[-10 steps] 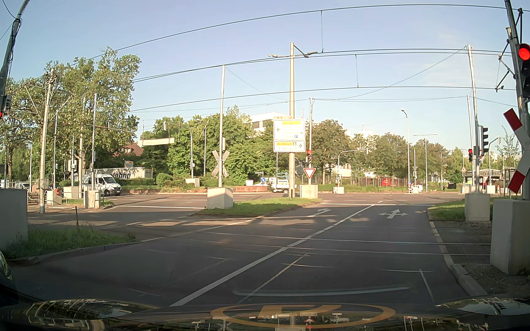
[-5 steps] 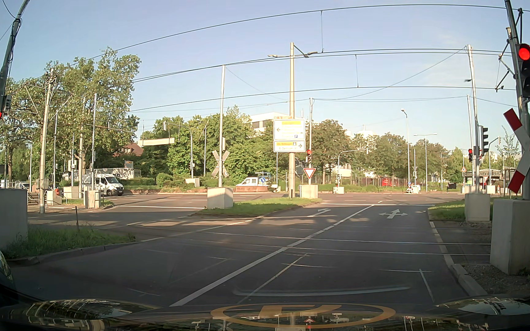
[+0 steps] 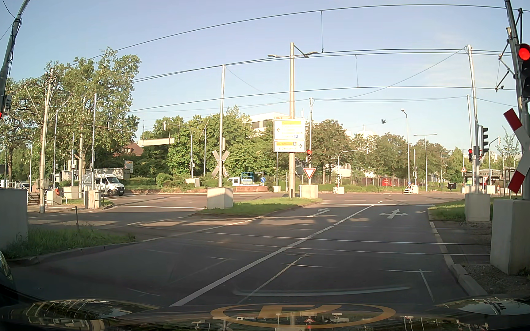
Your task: Follow the waypoints while adhering to traffic rules and regulations
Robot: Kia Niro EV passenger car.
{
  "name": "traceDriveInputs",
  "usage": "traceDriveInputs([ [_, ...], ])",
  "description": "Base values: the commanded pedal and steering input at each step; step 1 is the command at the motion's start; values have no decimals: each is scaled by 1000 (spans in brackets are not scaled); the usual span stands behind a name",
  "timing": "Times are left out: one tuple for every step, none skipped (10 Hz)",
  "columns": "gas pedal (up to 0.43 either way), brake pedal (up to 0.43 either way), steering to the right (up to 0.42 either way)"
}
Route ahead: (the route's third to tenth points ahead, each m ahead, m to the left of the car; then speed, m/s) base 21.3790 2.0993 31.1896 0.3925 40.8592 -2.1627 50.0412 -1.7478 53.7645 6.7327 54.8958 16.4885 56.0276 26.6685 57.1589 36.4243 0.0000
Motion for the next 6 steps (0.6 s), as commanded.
traceDriveInputs([
  [0, 293, 248],
  [0, 293, 248],
  [0, 299, 248],
  [0, 299, 248],
  [0, 299, 248],
  [0, 299, 248],
])
